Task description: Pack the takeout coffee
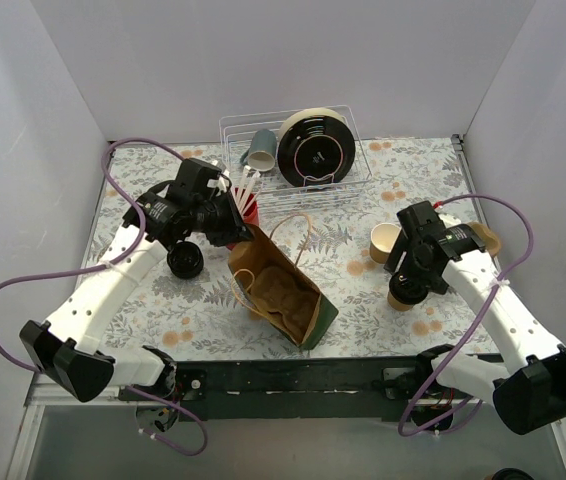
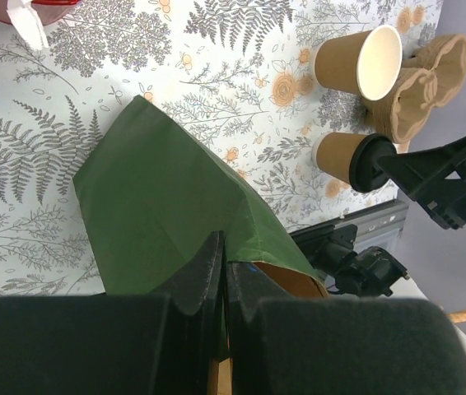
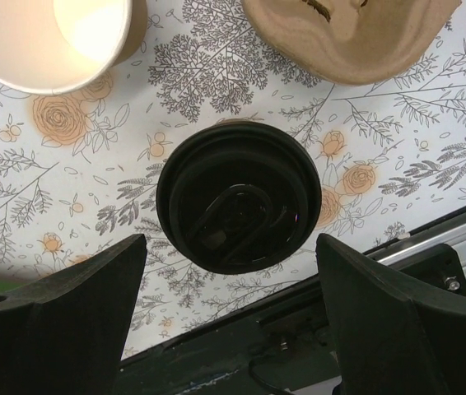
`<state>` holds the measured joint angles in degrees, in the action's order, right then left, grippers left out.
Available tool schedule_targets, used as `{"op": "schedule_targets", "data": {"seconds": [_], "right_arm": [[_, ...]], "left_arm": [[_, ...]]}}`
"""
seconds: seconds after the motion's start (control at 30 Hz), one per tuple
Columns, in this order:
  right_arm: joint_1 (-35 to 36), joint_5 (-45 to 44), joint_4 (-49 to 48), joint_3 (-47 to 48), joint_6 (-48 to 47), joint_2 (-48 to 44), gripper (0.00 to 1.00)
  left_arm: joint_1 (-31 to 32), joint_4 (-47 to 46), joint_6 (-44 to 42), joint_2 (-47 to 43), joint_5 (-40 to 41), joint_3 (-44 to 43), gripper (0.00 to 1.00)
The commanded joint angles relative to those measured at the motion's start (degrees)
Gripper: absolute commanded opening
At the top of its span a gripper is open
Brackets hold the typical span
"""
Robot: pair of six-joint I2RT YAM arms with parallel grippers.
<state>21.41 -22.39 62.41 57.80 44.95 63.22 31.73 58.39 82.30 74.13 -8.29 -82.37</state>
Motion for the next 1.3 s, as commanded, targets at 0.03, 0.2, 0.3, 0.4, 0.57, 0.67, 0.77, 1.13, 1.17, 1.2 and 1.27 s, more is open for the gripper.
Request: {"op": "schedule_targets", "data": {"seconds": [0.03,0.2,0.3,0.4,0.57,0.67,0.77,1.13,1.17,1.2,1.27], "right_arm": [[-1.4,-1.8,-3.8,-2.2,1.3,-0.4,0.91],[-3.3,-0.7,-6.7,-4.9,2.1,-0.6,0.89],[-3.7,-1.2,-7.7,-5.2,1.8,-0.4,0.89],[-4.0,-1.2,-8.3,-5.6,1.9,0.0,0.89],[-4.1,-0.4,-9.2,-6.9,2.0,0.1,0.88],[-4.2,-0.5,-9.3,-7.2,2.2,0.3,0.88],[-4.2,-0.7,-9.2,-7.2,2.9,0.8,0.88],[-4.2,0.0,-7.8,-8.1,3.1,2.3,0.80],[-4.2,0.1,-7.5,-8.1,3.1,2.4,0.77],[-4.2,0.2,-7.2,-8.1,3.3,2.5,0.76],[-4.2,0.0,-7.3,-8.2,3.3,2.1,0.72]], "left_arm": [[-1.6,-1.4,1.2,-2.6,-3.4,1.2,0.00],[-2.0,-1.5,1.2,-2.9,-3.7,1.7,0.00],[-2.1,-1.6,1.1,-2.9,-3.7,1.9,0.00],[-2.1,-1.7,0.8,-2.8,-3.9,1.9,0.00],[-2.2,-1.7,0.3,-2.5,-3.9,1.7,0.00],[-2.2,-1.5,0.2,-2.6,-3.7,1.7,0.00],[-2.2,-1.3,0.1,-2.5,-3.7,1.4,0.00],[-2.4,-1.0,0.1,-2.9,-3.2,1.3,0.00],[-2.4,-1.1,0.2,-2.8,-3.2,1.3,0.00],[-2.4,-1.0,0.2,-2.9,-3.1,1.2,0.00],[-2.5,-1.2,0.3,-3.0,-3.1,1.2,0.00]]}}
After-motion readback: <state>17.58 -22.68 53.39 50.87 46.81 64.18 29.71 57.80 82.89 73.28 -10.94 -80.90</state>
